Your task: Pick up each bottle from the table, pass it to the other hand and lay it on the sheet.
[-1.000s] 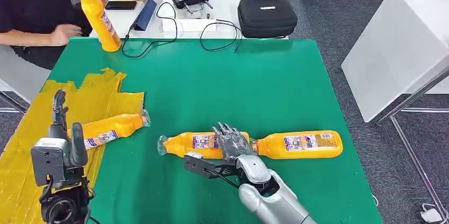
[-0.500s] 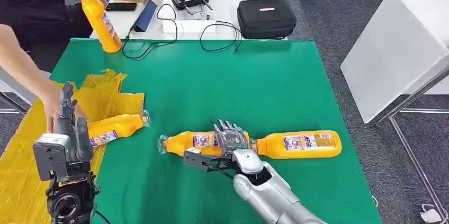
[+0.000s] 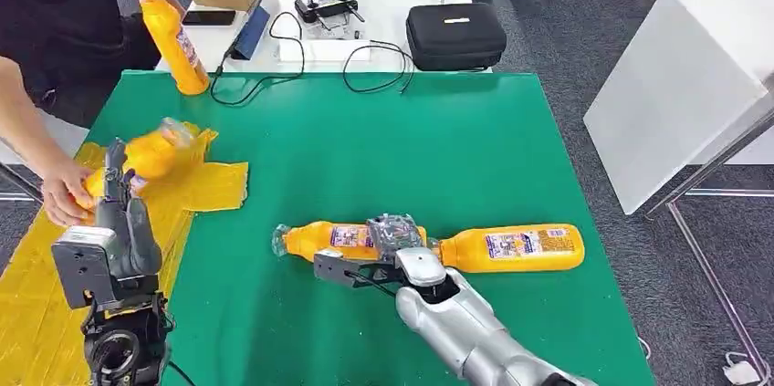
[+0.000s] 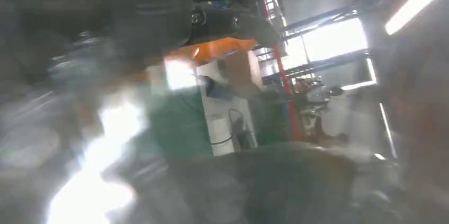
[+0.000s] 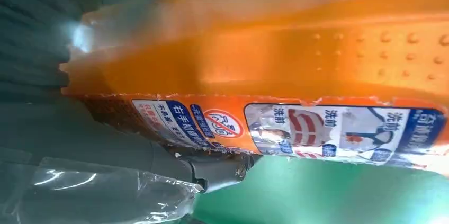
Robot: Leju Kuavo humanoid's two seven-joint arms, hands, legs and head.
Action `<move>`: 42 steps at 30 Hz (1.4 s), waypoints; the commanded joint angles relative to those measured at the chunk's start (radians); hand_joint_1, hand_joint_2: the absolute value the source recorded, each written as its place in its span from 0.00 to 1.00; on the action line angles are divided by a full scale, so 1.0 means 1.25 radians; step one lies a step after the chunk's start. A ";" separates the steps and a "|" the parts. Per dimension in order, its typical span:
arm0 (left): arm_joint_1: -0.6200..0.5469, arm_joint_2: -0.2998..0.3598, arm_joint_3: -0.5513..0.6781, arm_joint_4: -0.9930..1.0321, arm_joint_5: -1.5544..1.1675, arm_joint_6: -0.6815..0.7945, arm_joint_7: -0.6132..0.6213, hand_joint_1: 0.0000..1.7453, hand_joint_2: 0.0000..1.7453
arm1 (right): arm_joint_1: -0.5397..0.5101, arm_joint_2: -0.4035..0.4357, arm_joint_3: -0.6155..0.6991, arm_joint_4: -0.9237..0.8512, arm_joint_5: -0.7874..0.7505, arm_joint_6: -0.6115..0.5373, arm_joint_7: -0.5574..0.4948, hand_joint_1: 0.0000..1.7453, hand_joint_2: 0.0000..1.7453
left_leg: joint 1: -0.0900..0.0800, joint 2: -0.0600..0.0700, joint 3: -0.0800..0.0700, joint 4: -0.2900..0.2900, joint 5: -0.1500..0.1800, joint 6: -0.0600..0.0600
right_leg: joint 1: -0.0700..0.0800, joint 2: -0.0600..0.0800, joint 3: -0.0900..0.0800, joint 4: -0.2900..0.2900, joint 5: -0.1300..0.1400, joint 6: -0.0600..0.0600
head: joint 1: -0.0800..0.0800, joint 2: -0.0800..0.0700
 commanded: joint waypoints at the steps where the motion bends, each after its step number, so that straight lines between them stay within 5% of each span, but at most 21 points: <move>1: -0.023 0.018 -0.024 0.058 0.023 -0.007 0.022 0.00 0.00 | 0.058 0.003 -0.049 0.070 -0.052 -0.014 -0.027 1.00 1.00 | 0.000 -0.003 0.001 -0.002 0.001 0.000 | 0.000 -0.003 0.002 -0.002 0.000 0.000 | 0.000 0.000; 8: 0.016 0.029 -0.005 0.079 0.121 -0.079 0.089 0.00 0.00 | 0.135 -0.036 -0.114 -0.102 -0.166 -0.097 -0.100 1.00 1.00 | 0.000 -0.001 0.001 -0.003 0.001 -0.001 | 0.001 -0.002 0.001 -0.002 0.001 0.000 | 0.000 0.000; 17: 0.015 0.028 -0.004 0.079 0.122 -0.081 0.087 0.00 0.00 | 0.139 -0.038 -0.112 -0.106 -0.168 -0.097 -0.100 1.00 1.00 | 0.000 -0.001 -0.001 -0.002 0.001 -0.001 | 0.000 -0.001 0.000 -0.002 0.000 0.000 | 0.000 0.000; 19: 0.028 0.023 0.003 0.082 0.191 -0.120 0.150 0.00 0.00 | 0.179 -0.038 -0.136 -0.197 -0.200 -0.205 -0.173 1.00 1.00 | 0.000 0.000 -0.001 -0.002 0.000 -0.001 | 0.000 -0.001 0.000 -0.002 0.000 0.000 | 0.000 0.000; 20: 0.044 0.018 0.014 0.080 0.254 -0.143 0.150 0.00 1.00 | 0.210 -0.046 -0.137 -0.278 -0.225 -0.231 -0.205 1.00 1.00 | 0.000 -0.001 -0.001 -0.002 0.001 -0.001 | 0.000 -0.002 0.000 -0.002 0.000 0.000 | 0.000 0.000; 26: 0.137 0.004 -0.016 0.075 0.504 -0.294 0.165 0.00 1.00 | 0.260 -0.111 -0.048 -0.575 -0.316 -0.316 -0.270 1.00 1.00 | -0.001 0.002 -0.008 0.000 -0.001 0.001 | -0.001 0.002 0.001 0.002 -0.001 0.001 | 0.000 0.000; 42: 0.132 0.028 -0.151 0.072 0.563 -0.336 0.166 0.00 1.00 | 0.175 -0.082 0.019 -0.515 -0.363 -0.333 -0.277 1.00 1.00 | -0.001 0.001 -0.014 0.000 0.001 0.001 | -0.001 0.001 -0.004 0.001 0.001 0.001 | 0.000 0.000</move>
